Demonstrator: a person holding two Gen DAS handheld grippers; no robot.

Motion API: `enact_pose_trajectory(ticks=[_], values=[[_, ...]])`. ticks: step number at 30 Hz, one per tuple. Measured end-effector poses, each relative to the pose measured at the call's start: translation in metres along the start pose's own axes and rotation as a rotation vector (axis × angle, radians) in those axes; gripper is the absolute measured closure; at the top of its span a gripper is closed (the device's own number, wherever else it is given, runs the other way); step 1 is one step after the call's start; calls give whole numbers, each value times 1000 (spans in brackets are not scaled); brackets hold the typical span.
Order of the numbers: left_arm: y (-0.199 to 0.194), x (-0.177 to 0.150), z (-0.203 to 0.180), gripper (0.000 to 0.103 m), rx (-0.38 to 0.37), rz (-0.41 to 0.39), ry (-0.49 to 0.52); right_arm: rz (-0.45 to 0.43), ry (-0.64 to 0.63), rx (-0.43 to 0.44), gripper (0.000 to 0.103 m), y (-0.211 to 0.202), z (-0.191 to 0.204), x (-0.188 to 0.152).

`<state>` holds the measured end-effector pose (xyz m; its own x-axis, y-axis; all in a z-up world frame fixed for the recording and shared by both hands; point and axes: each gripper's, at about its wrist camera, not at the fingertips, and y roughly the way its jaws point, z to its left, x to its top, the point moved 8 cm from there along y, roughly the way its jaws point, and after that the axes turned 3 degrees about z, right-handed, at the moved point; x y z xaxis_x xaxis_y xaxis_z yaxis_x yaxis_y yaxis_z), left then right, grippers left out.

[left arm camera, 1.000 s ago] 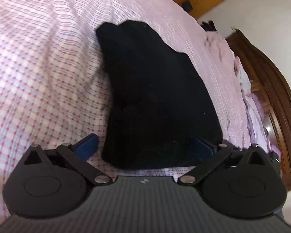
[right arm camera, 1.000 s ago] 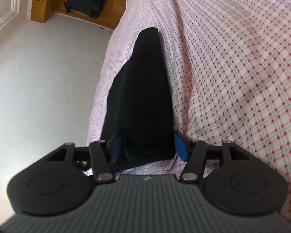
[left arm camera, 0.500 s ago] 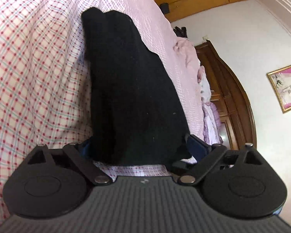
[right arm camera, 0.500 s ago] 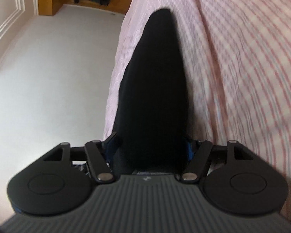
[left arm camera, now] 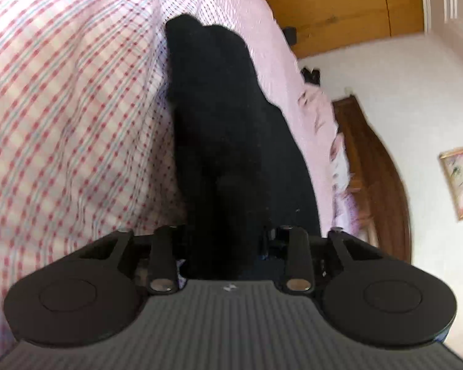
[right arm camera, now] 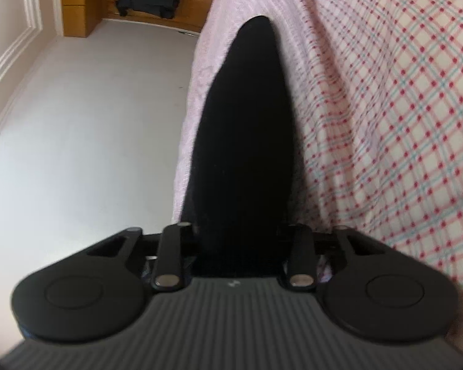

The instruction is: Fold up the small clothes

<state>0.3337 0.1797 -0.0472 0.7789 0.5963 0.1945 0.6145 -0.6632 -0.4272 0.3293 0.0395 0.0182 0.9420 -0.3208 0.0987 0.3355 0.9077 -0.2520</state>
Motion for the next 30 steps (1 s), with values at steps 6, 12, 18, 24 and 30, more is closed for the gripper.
enact_pose_trajectory(ticks=[6,12,18,24,30], values=[[-16,-18,-39,69,-36,-22,10,-12,-26,18,72,-16,39,-14],[-22,-34,-102,69,-90,-39,48,-23,-87,19,72,-55,80,-15],[-11,-45,-152,70,-109,-40,85,-78,-104,28,73,-99,96,8],[32,-23,-208,70,-138,-49,106,-143,-101,41,73,-125,98,64],[62,13,-286,70,-214,-84,198,-246,-179,146,73,-152,127,117]])
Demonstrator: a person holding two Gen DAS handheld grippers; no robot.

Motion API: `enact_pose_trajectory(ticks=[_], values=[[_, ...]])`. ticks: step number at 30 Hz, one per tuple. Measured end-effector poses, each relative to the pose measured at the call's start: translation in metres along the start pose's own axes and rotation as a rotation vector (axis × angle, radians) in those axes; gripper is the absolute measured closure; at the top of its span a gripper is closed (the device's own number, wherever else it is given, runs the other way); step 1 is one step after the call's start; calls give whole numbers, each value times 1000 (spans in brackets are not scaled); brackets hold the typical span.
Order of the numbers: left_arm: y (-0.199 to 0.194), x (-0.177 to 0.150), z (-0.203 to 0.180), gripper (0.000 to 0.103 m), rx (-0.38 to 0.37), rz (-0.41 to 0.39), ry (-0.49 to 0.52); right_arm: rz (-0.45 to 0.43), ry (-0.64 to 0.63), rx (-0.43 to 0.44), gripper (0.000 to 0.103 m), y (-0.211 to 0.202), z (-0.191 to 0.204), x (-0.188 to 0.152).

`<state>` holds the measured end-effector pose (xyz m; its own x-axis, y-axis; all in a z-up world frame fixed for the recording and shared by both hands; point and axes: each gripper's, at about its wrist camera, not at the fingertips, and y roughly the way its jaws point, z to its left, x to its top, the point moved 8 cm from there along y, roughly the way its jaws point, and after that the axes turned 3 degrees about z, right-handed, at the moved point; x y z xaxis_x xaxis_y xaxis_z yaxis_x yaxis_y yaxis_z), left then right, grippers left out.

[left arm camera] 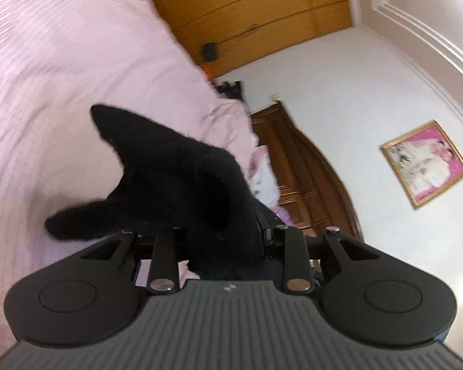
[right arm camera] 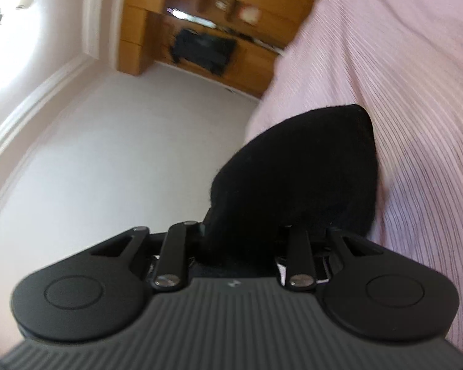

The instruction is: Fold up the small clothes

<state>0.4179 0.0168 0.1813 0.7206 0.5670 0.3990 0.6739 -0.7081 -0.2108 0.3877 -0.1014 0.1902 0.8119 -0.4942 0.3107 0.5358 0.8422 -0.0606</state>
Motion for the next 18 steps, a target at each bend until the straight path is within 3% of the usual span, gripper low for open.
enact_pose_trajectory(ticks=[3,6,13,16,18], values=[[6,-8,-17,70,-29,-4,53,-23,-39,51,73,-13,1,3],[18,-36,3,70,-1,27,59,-6,-18,28,73,-28,-32,-18],[22,-159,103,70,163,169,-123,80,150,-182,73,-82,-146,-127],[15,-184,107,70,133,148,-150,54,202,-159,74,-103,-156,-151],[11,-192,101,70,132,147,-156,73,139,-169,74,-107,-143,-156]])
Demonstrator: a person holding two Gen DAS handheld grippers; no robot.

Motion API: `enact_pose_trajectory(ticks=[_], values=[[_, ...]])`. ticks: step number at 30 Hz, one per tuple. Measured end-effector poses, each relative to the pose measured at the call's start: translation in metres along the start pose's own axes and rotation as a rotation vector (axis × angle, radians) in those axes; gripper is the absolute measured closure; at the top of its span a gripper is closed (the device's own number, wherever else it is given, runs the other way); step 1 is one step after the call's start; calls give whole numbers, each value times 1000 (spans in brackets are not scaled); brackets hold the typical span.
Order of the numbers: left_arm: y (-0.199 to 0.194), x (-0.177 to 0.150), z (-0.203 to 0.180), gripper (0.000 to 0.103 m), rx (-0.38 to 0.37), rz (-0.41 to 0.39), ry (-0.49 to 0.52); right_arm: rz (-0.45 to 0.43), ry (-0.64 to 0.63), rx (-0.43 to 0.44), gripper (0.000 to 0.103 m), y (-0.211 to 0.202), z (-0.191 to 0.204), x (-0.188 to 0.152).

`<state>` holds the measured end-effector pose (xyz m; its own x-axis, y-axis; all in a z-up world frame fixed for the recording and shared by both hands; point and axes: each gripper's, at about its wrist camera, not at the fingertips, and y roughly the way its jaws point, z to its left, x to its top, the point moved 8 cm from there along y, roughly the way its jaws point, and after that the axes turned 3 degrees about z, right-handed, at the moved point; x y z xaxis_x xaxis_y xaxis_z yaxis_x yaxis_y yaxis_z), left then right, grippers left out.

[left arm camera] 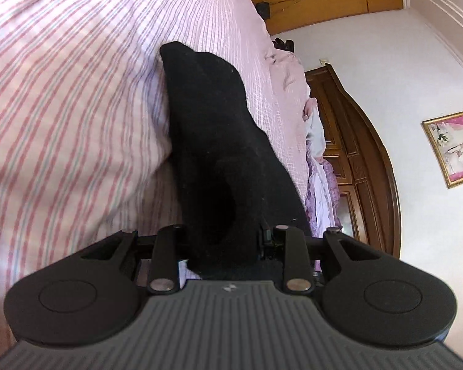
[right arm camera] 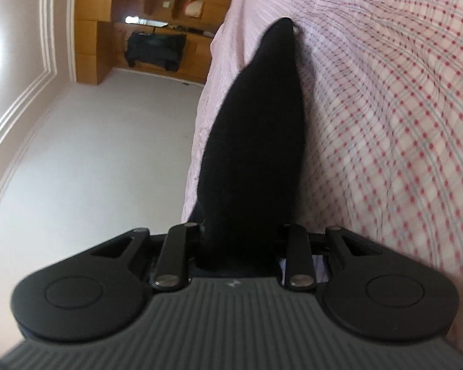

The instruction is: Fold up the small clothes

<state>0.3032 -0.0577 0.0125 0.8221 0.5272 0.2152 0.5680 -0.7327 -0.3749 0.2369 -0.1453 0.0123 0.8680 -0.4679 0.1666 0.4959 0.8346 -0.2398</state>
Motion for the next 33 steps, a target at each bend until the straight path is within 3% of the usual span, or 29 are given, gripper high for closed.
enact_pose_trajectory(ticks=[8,19,27,33], values=[[-16,-54,-23,70,46,27,99,38,37,42,74,-38,-10,-35],[-36,-113,12,70,81,24,131,51,34,24,74,-73,-16,-61],[-36,-127,27,68,73,41,116,64,27,15,73,-92,-21,-80],[-49,-124,28,62,96,52,105,75,41,-18,68,-90,-14,-82]])
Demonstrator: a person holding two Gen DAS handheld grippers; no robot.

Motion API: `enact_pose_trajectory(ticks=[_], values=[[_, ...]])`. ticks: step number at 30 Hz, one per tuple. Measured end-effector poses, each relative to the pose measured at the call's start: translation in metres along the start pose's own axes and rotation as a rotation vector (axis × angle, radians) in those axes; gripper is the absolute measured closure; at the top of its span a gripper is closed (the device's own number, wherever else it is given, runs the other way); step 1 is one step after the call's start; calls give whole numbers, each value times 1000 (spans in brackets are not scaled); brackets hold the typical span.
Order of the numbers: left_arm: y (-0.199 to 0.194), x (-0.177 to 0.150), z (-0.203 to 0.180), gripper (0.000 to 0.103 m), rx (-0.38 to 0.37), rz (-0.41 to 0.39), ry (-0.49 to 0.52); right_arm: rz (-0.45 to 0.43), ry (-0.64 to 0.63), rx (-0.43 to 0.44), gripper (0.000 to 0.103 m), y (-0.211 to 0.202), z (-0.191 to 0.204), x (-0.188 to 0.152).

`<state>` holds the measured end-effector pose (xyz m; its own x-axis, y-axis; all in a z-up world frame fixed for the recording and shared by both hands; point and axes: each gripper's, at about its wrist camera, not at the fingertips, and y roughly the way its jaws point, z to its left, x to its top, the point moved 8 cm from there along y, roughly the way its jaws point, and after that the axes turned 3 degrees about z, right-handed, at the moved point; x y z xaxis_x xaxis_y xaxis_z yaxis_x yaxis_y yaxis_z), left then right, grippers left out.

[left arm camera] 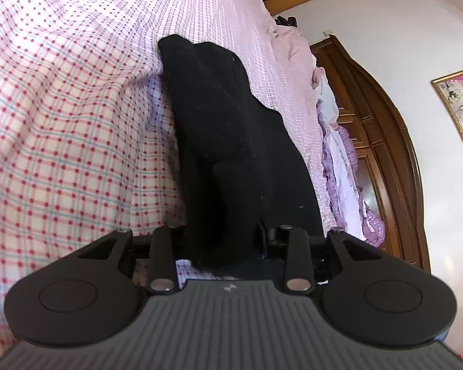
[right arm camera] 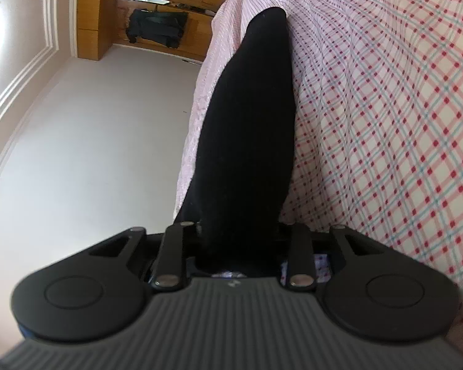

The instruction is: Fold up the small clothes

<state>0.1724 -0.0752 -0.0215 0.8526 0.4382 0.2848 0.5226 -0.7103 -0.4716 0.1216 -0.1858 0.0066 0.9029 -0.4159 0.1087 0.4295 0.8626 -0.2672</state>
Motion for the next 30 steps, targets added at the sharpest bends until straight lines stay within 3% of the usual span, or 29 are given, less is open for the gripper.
enact_pose_trajectory(ticks=[4,7,15,18,20,24,25,28,30], values=[[-15,-8,-1,55,41,10,20,-13,-1,-41,62,-10,4,-5],[-30,-15,-9,42,89,-3,40,-40,-6,-78,60,-24,8,-12],[-64,-48,-44,25,156,-37,171,-60,-49,-125,59,-67,17,-46],[-82,-47,-63,10,226,-107,311,-83,-151,-141,59,-79,35,-50],[-91,-42,-74,0,289,-167,420,-98,-283,-157,58,-83,53,-49],[-102,-24,-96,0,371,-241,575,-145,-509,-192,58,-85,78,-44],[-102,-20,-103,0,372,-246,609,-159,-556,-207,54,-83,82,-41],[-98,-6,-116,0,354,-276,694,-237,-718,-240,16,-78,92,-30],[-93,3,-119,0,319,-314,754,-298,-844,-251,15,-74,95,-22]])
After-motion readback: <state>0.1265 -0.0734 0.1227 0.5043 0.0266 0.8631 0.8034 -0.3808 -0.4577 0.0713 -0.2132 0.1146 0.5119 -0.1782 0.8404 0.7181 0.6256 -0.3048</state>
